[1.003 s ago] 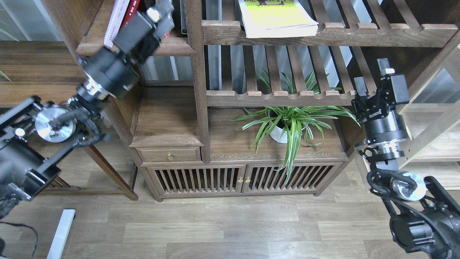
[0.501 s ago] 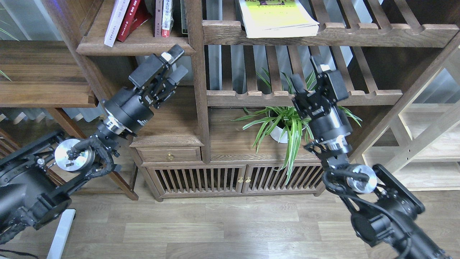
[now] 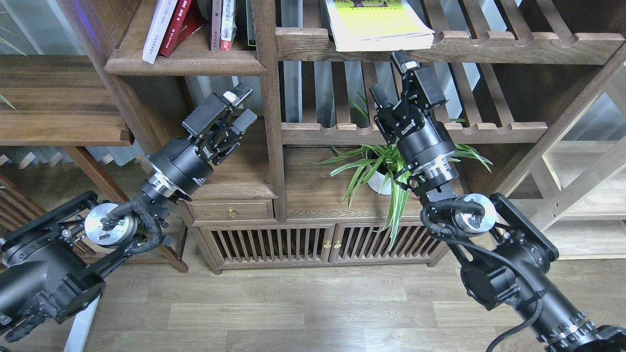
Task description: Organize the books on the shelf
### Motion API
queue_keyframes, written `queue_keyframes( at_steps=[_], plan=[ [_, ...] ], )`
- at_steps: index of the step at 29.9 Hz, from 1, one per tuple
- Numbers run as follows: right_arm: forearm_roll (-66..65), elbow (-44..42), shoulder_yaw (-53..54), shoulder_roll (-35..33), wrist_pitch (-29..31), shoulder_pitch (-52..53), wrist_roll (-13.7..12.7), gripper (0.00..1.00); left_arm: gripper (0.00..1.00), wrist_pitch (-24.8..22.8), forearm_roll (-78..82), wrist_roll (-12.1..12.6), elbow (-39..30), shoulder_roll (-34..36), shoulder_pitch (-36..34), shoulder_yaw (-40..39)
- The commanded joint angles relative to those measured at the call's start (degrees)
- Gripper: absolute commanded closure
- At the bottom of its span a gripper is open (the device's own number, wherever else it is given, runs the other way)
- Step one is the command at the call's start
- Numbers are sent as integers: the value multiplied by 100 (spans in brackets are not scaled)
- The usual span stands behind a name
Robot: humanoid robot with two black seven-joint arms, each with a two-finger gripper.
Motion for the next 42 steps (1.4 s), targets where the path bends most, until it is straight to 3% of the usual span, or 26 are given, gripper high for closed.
queue_keyframes(
  at_steps=[1,19,25,42],
  plan=[
    [0,-37,27,-24,-200,237,-3,5,3,0,9,9,25,-80,-22,0],
    [193,-73,396,-24,-2353,1090,-38,6,2,0,44,9,33,-72,-31,-26],
    [264,-99,396,-24,-2424,1223,-38,7,2,0,44,0,33,-54,-31,-26],
    [369,-240,396,-6,-2565,1337,-38,35,2,0,70,0,103,-36,-40,-70]
  ],
)
